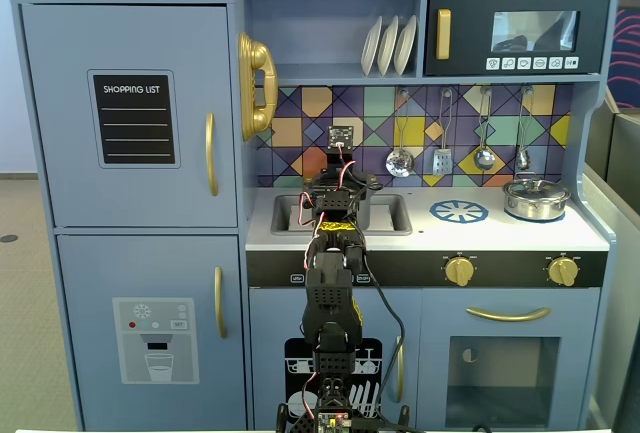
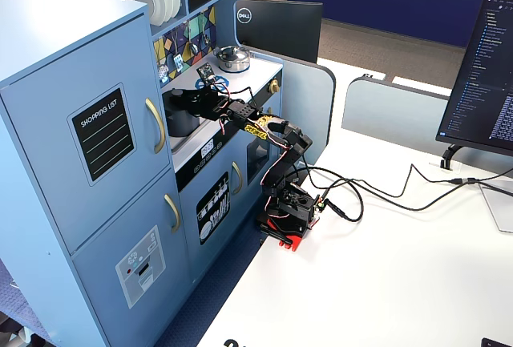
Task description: Take off the lid from the gray recipient and place it on the counter
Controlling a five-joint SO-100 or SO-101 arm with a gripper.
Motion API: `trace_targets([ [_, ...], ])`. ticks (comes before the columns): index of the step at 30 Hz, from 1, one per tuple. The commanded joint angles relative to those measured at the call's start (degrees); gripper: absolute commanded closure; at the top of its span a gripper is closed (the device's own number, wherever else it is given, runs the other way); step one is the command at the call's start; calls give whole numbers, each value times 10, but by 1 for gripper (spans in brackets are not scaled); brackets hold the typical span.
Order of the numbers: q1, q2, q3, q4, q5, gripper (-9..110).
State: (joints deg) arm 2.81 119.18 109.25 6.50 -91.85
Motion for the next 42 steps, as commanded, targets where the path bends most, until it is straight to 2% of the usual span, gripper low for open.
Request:
trace_targets([
  [1,-4,14,-42,-29,10,102],
  [12,29,52,-69,-29,0,102],
  [19,105,76,-93,-9,4,102],
  [25,199,106,-53,-8,28,102],
  [32,275,109,40,-71,33,102],
  [42,303,25,112,-189,28,102],
])
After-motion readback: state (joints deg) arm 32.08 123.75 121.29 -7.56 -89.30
